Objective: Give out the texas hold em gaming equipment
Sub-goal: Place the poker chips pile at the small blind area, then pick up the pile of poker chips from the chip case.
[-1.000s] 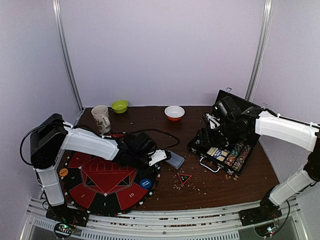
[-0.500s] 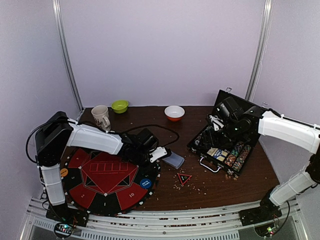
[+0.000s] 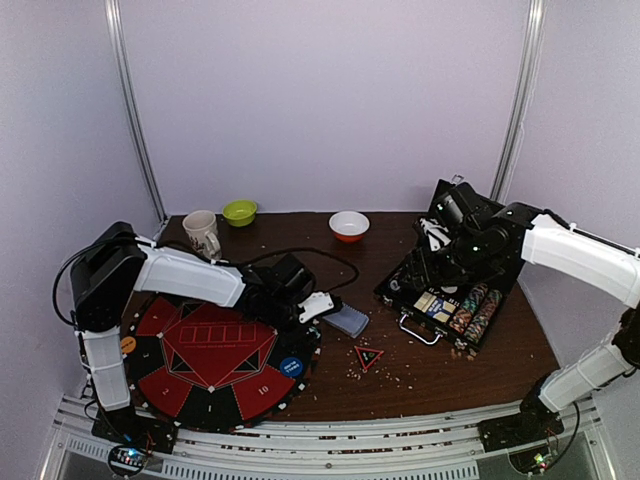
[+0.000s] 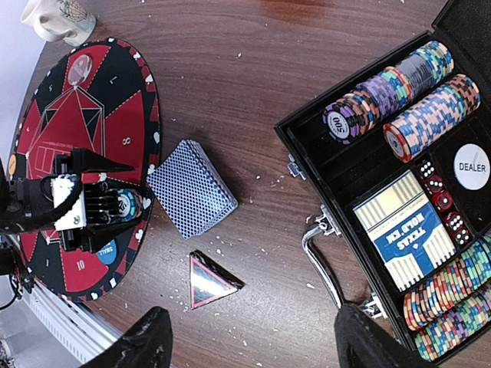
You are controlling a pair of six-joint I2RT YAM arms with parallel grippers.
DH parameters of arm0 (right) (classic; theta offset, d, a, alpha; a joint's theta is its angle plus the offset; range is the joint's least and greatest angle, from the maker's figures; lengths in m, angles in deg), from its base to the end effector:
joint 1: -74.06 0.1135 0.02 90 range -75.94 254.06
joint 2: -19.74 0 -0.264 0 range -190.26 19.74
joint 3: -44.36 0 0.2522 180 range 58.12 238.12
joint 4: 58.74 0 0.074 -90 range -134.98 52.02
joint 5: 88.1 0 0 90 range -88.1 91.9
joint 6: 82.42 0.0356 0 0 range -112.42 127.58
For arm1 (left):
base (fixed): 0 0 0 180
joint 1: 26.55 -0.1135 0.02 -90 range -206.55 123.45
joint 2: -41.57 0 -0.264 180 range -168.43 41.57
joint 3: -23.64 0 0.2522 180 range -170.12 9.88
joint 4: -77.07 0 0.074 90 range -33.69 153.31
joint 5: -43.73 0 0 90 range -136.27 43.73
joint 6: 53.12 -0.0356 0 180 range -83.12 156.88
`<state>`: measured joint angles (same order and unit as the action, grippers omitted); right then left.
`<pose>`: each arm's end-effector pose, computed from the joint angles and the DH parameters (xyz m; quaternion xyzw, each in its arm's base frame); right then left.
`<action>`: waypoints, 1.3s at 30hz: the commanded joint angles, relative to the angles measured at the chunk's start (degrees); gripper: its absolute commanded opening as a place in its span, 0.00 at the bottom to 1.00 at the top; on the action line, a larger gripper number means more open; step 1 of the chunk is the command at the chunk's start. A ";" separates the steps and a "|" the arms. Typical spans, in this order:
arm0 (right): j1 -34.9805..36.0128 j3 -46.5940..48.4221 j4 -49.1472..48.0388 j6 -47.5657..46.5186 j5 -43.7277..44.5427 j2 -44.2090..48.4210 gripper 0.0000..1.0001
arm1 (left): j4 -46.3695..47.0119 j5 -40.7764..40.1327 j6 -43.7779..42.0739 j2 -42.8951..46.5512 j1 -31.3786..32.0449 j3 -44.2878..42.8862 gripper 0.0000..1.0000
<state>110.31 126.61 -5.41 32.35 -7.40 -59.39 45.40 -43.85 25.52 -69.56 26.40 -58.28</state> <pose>0.2320 0.1772 0.3026 -0.1212 0.9298 0.2379 0.2535 0.2329 -0.3111 0.1410 0.5195 0.8164 -0.1083 0.2277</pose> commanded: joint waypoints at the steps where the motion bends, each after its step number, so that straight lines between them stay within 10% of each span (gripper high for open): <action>1: -0.25 2.66 2.11 -2.41 2.88 1.02 0.77 | -1.17 1.17 -2.40 1.76 -0.10 0.24 0.80; 13: -3.49 14.61 3.15 -32.22 8.68 -17.96 0.61 | 6.42 5.48 -2.06 22.57 -0.51 1.50 0.98; 21: -5.05 25.77 3.96 -31.04 12.73 -32.42 0.46 | 5.19 3.95 5.12 31.11 -2.44 5.63 0.98; 39: -5.49 26.77 6.04 -31.40 19.88 -41.56 0.50 | 3.73 3.19 4.02 32.15 -2.94 7.08 0.98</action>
<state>105.15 153.54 -0.97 1.69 9.45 -99.45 48.39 -41.25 29.32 -36.93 24.00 -51.03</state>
